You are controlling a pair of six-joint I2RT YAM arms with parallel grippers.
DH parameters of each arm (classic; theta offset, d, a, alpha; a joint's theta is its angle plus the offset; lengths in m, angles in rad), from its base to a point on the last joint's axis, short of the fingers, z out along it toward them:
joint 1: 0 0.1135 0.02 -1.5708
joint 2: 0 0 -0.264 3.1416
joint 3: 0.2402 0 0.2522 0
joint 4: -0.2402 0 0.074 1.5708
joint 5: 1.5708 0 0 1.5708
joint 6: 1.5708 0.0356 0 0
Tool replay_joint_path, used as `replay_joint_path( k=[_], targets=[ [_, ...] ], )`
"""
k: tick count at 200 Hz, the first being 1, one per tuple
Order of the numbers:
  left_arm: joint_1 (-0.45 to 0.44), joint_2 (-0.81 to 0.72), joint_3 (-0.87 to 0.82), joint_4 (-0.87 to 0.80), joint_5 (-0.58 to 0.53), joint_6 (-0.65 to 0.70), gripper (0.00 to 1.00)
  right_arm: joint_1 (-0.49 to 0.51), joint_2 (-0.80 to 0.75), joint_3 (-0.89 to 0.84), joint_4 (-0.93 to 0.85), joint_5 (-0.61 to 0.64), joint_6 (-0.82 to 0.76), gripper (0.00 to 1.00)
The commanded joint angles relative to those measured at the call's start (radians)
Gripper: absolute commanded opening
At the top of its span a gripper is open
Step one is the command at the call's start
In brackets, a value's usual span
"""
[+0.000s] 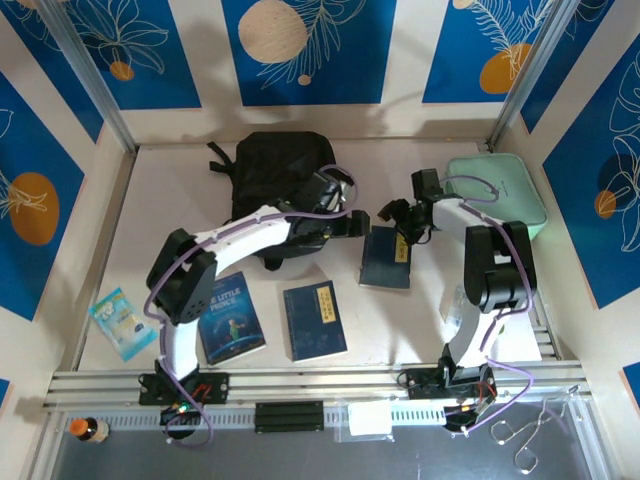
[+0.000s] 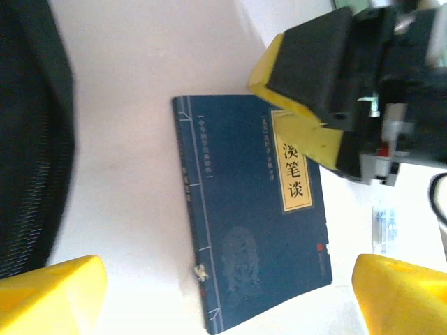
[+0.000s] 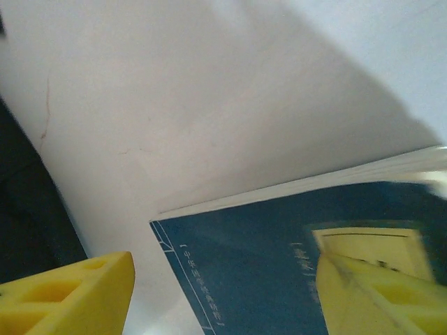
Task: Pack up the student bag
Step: Move the book to the middle-right of the table, then pick up the book from the middle-right of the table.
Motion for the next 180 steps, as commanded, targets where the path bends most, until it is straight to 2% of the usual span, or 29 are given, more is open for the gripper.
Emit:
replay_joint_path(
  k=[1, 18, 42, 85, 180],
  targets=[
    [-0.030, 0.085, 0.075, 0.006, 0.027, -0.047, 0.86, -0.025, -0.106, -0.060, -0.060, -0.038, -0.101, 0.62],
    [-0.044, 0.147, 0.128, -0.007, 0.035, -0.058, 0.79, -0.026, -0.144, -0.093, -0.134, 0.028, -0.144, 0.52],
    [-0.049, 0.219, 0.201, -0.065, 0.020, -0.073, 0.71, -0.030, -0.188, -0.149, -0.188, 0.108, -0.185, 0.47],
    [-0.048, 0.298, 0.260, -0.116, 0.012, -0.077, 0.59, -0.055, -0.153, -0.161, -0.217, 0.110, -0.231, 0.29],
    [-0.047, 0.383, 0.330, -0.169, 0.045, -0.065, 0.51, -0.075, -0.062, -0.141, -0.221, 0.077, -0.231, 0.26]
  ],
)
